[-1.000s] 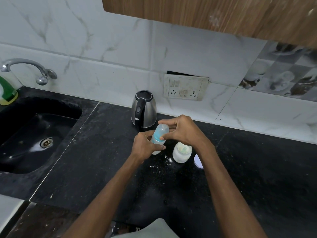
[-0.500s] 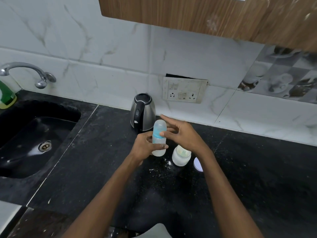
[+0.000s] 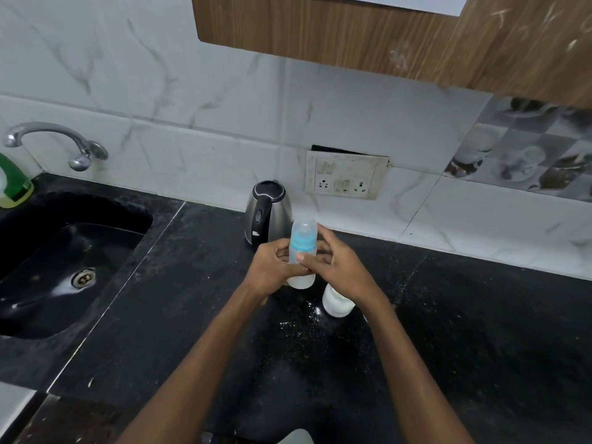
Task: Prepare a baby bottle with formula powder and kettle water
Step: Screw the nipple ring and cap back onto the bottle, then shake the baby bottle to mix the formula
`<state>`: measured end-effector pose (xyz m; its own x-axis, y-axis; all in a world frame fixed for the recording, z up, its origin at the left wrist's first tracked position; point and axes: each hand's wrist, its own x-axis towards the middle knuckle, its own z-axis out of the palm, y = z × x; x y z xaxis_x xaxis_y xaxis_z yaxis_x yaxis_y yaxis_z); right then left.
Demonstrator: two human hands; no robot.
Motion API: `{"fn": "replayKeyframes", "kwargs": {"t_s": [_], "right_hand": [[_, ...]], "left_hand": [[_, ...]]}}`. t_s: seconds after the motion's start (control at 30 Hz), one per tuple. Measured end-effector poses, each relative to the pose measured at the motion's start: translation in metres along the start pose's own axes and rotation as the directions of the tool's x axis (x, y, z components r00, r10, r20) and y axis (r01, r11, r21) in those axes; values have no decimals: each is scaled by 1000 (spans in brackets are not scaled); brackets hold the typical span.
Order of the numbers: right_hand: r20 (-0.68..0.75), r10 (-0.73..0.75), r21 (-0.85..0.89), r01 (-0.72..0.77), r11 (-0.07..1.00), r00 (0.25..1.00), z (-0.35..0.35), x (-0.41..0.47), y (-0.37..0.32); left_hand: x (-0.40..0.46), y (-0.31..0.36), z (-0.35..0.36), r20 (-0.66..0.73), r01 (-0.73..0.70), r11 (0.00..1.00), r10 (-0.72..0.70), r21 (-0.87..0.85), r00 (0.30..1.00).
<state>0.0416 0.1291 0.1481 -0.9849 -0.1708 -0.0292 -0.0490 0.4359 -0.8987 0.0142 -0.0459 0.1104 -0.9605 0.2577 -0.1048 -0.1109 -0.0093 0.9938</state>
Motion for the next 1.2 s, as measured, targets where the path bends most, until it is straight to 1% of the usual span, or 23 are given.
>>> {"fn": "replayKeyframes", "kwargs": {"t_s": [0.13, 0.23, 0.33, 0.4, 0.53, 0.63, 0.7, 0.8, 0.87, 0.97, 1.03, 1.13, 1.2], "right_hand": [[-7, -45, -79, 44, 996, 999, -7, 2, -15], [-66, -84, -53, 80, 995, 994, -14, 11, -26], [-69, -76, 3, 77, 997, 995, -12, 14, -30], [-70, -76, 44, 79, 996, 995, -10, 14, -31], [-92, -98, 42, 102, 994, 991, -1, 17, -28], [-33, -77, 123, 81, 989, 996, 3, 18, -20], [16, -73, 136, 71, 988, 997, 4, 16, -14], [37, -61, 130, 56, 990, 997, 6, 13, -9], [20, -59, 117, 57, 992, 998, 9, 13, -7], [-48, -33, 96, 38, 995, 998, 10, 15, -4], [-77, -32, 86, 38, 996, 997, 8, 15, -1], [-81, -28, 165, 41, 985, 996, 11, 13, 7], [-95, -14, 186, 32, 982, 995, 15, 12, 11]], "left_hand": [[-4, 6, -4, 49, -11, 1000, 10, 29, 999], [-5, 8, -3, 32, -8, 999, 7, 46, 999], [-6, 7, -1, -22, 1, 1000, -1, 12, 1000], [-7, 8, -3, -46, -8, 1000, 9, 21, 999], [-6, 10, -8, -36, -13, 1000, 14, 28, 999], [-3, 12, -7, -28, -12, 1000, 12, 12, 1000], [-3, 13, -6, -24, -21, 1000, 21, -4, 999], [-3, 9, -7, -15, -42, 999, 42, 9, 999], [-3, 8, -8, 1, -51, 999, 51, 19, 999], [-2, 6, -11, 29, -66, 998, 65, 19, 997], [-2, 6, -13, 40, -62, 998, 62, -5, 997], [-2, 4, -16, 57, -27, 999, 30, -46, 998], [-2, 0, -19, 75, -8, 999, 12, -54, 997]]}}
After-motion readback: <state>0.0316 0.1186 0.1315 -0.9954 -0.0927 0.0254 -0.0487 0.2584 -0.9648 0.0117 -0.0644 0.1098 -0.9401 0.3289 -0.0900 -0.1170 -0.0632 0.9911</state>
